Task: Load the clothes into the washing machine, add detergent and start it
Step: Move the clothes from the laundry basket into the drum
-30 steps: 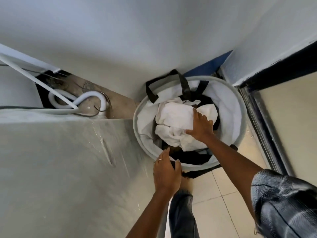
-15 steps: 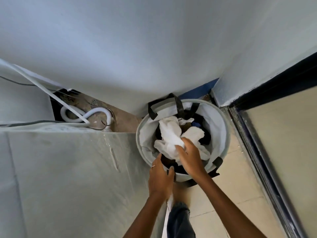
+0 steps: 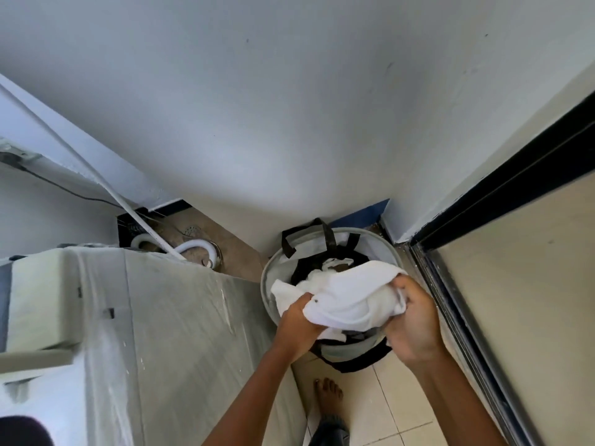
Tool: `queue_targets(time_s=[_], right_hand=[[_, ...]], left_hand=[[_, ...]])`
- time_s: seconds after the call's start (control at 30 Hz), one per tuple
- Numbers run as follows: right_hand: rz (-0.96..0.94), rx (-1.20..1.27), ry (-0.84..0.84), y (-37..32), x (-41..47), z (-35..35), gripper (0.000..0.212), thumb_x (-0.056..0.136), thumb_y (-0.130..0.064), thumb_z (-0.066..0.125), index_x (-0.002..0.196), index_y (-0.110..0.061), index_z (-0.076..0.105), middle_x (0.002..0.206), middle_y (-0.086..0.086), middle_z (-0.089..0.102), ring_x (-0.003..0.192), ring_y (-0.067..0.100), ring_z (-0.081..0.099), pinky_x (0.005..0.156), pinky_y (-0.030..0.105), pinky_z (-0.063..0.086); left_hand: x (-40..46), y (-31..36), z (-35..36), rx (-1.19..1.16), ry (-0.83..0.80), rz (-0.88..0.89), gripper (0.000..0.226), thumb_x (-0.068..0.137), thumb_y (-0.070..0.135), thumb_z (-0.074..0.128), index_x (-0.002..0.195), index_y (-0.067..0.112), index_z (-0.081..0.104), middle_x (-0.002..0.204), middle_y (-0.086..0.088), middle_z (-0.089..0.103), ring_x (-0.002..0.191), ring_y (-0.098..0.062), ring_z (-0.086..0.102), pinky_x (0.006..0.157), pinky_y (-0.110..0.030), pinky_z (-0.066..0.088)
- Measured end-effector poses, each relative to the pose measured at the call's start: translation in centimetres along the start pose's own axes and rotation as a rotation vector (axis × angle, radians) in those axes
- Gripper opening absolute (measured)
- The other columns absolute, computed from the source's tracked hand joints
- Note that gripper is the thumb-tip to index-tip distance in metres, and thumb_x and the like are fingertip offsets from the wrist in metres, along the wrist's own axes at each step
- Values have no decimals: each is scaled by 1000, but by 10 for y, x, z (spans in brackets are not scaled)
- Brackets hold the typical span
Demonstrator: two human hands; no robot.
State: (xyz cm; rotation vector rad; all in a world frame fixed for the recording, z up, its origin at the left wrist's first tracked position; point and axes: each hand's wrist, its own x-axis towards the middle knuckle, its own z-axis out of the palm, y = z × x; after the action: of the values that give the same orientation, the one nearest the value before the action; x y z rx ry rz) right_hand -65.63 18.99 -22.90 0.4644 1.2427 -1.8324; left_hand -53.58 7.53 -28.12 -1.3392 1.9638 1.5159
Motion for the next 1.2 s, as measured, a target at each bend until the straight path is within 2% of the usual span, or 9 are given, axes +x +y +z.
queue_targets(time_s=[0.13,0.27,0.33,0.5,0.6,0.67,0.87,1.1,1.2], right_hand=[[-106,-241,118,-7,-3,-15,26,97,-20,42,118,-16,57,112,3,64,100,17,60,70,30,48],[57,-371,105,3,-17,-24,20,91,-42,52,108,-33,51,119,2,55,105,18,52,85,38,45],[227,-320,26,7,-33,-18,37,86,-57,50,119,-40,51,125,0,54,118,26,49,93,54,43],[265,211,-281,15,-73,22,53,91,-44,53,134,-14,51,131,17,58,121,37,54,99,55,44],[160,171,-281,20,-100,47,88,54,-52,85,130,-17,56,129,18,59,118,38,55,96,61,45],[117,127,-290,25,-118,66,100,36,-52,91,125,-21,59,120,15,65,108,33,63,81,51,55],[-155,-138,-354,32,-188,127,57,67,-45,73,118,-25,60,115,8,68,105,26,66,82,43,56],[-525,-428,-389,81,-287,190,34,77,-38,67,110,-30,61,110,-7,69,104,11,64,89,34,52],[-655,-527,-433,112,-327,213,33,79,-36,67,110,-28,60,111,-10,67,103,3,62,89,25,50]], left_hand=[[-14,15,-2,-205,141,91,33,71,48,60,94,24,56,92,5,63,87,-5,59,78,-17,47],[-56,54,-20,-504,209,173,13,97,19,52,101,30,56,89,19,59,75,7,62,58,-7,47],[-78,66,-25,-583,165,166,12,98,29,49,103,37,56,91,19,63,80,2,62,60,-13,49],[-136,64,-40,-656,82,237,21,97,12,51,110,29,52,96,10,65,82,-4,66,69,-25,55],[-171,51,-56,-608,228,333,43,87,35,61,127,25,46,116,2,63,98,-11,66,79,-33,58],[-196,43,-69,-591,350,383,67,73,50,66,131,31,38,122,11,57,101,4,61,80,-23,57],[-266,7,-118,-493,658,558,73,68,37,70,125,54,28,129,26,43,111,9,52,75,-7,48],[-357,-55,-169,-461,698,668,78,70,34,71,136,43,31,132,23,38,110,8,54,77,-16,52],[-391,-94,-195,-501,737,652,75,62,46,76,129,43,41,130,12,50,113,-8,58,87,-40,56]])
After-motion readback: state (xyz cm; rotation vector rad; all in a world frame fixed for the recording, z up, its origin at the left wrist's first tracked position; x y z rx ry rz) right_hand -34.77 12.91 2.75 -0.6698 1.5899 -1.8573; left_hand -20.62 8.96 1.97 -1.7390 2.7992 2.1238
